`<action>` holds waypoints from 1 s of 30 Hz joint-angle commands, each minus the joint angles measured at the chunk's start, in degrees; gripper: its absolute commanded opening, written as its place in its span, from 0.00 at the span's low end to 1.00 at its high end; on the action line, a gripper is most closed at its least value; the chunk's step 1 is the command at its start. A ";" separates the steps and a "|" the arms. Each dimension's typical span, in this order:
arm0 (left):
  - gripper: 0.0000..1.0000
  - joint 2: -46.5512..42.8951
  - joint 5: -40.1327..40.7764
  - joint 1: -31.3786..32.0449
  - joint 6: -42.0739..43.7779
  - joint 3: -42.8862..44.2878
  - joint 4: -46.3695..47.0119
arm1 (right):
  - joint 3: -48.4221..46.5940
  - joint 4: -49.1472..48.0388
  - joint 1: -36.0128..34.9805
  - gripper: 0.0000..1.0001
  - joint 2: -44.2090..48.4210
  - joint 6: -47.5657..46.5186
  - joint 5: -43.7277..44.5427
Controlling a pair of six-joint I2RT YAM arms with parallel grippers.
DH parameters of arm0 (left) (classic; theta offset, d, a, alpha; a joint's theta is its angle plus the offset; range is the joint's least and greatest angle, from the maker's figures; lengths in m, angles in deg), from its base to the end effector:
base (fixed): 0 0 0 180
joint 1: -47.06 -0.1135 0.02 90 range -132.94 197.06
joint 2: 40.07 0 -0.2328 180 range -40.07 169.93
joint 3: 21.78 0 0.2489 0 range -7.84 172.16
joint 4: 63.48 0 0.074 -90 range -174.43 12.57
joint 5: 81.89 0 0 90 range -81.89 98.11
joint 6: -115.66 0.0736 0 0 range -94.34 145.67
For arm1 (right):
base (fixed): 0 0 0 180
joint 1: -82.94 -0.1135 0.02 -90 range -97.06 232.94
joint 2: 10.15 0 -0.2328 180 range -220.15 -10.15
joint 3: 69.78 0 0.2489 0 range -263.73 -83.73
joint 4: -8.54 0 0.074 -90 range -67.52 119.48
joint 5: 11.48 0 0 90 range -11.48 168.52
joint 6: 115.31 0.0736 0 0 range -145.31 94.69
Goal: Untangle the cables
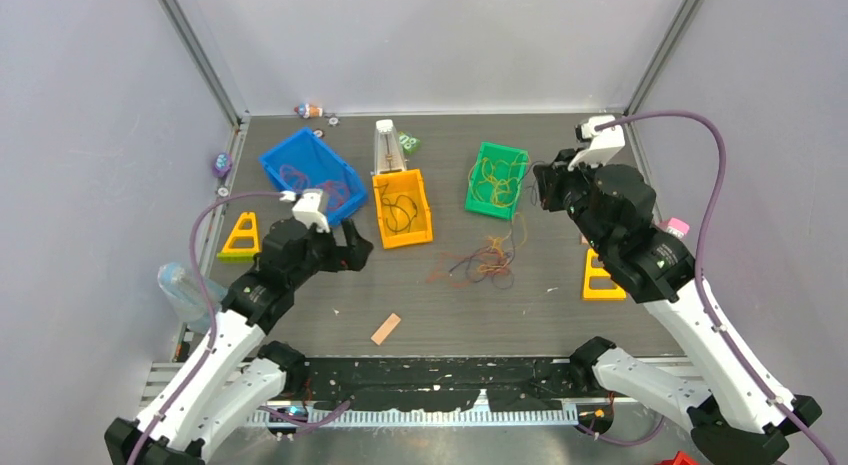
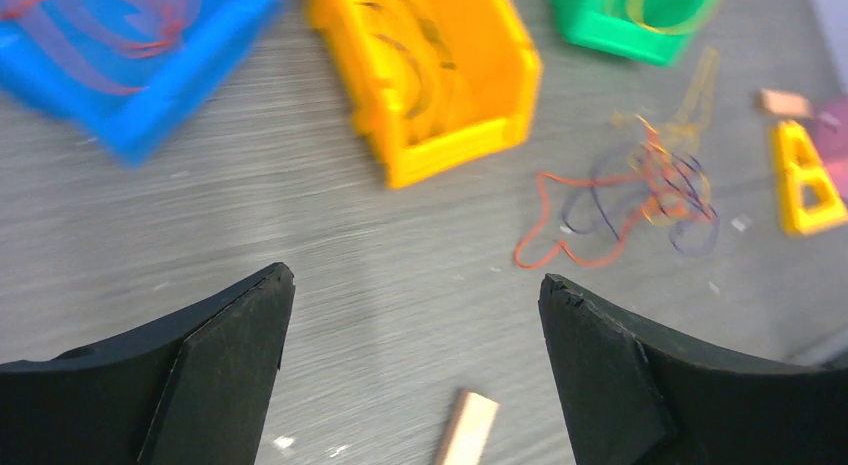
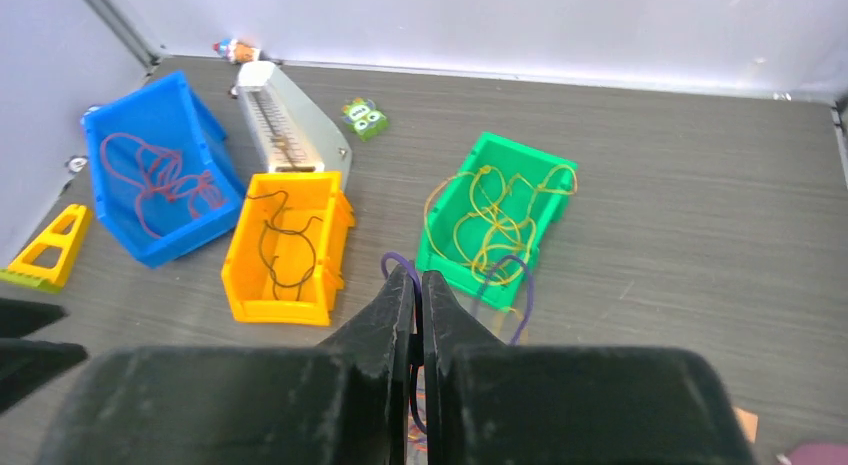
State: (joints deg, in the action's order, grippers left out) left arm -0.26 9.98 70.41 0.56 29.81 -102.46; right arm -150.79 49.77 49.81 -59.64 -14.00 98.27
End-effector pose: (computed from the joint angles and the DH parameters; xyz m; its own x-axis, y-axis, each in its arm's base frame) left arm 0.1993 -0.0834 0.2459 -0.5368 -0.2301 -0.8118 0.1566 0.9182 -0.3638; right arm 0.1996 0.1006 0.3965 -0.1847 0.0999 -0.9777 -0.2032 0.9694 0.1374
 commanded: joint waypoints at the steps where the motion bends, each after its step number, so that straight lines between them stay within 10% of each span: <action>1: 0.95 4.40 -12.91 7.00 3.10 -0.68 16.85 | -7.35 3.35 -0.03 0.05 -2.34 -3.25 -6.54; 10: 0.95 19.38 -13.47 23.91 11.15 -0.74 52.12 | -20.56 6.94 -0.07 0.05 -8.61 -3.05 -15.91; 21: 0.95 53.06 -8.99 29.94 9.36 15.95 70.92 | -31.27 9.40 0.01 0.05 -10.91 -1.27 -22.79; 30: 0.49 60.47 -5.56 32.34 2.80 8.37 79.99 | -50.31 16.22 0.06 0.05 -13.66 -3.64 -3.65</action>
State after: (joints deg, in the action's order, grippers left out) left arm 63.17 0.67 101.30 5.04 44.63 -32.35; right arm -191.89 64.33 49.77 -72.84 -15.97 81.24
